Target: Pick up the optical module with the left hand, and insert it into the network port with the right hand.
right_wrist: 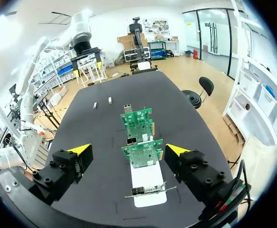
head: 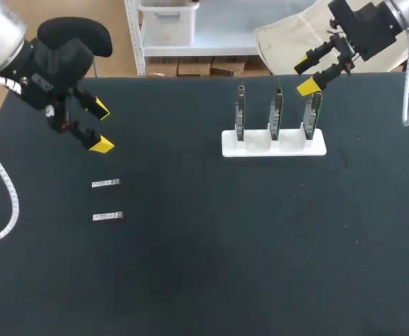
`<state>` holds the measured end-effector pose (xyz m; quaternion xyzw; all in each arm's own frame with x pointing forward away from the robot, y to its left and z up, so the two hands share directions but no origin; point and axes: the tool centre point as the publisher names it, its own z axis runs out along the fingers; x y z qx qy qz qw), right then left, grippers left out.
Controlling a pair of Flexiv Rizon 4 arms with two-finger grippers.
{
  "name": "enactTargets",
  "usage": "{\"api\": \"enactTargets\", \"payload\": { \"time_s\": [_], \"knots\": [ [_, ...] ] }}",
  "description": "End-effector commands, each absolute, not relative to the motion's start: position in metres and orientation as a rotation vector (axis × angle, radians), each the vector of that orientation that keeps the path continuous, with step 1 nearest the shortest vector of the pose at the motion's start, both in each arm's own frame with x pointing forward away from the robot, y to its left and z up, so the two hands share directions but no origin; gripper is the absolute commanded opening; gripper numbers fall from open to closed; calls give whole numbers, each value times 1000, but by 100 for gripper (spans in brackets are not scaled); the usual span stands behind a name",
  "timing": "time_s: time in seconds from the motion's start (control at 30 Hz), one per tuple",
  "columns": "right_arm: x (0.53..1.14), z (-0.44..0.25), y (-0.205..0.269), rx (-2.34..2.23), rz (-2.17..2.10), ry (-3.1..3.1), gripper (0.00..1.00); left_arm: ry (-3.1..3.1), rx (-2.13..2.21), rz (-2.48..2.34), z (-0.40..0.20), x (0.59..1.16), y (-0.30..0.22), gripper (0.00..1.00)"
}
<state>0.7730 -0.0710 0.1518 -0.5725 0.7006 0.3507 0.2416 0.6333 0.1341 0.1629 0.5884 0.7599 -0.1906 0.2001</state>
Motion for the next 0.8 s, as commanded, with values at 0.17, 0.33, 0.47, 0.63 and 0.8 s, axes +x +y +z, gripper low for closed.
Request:
{"api": "enactTargets", "payload": {
  "time_s": [0.17,0.33,0.47,0.63,0.8],
  "knots": [
    [770,152,-71,-1561,953,1915,100,2121,1629,-502,163,629,134,100],
    [770,152,-71,-1561,953,1915,100,2102,1794,-436,159,642,95,100],
    [770,152,-71,-1561,953,1915,100,2149,1861,-418,142,639,87,100],
    [770,152,-71,-1561,953,1915,100,2245,1826,-453,123,637,99,100],
    [770,152,-71,-1561,953,1915,100,2314,1809,-433,108,634,111,100]
  ]
}}
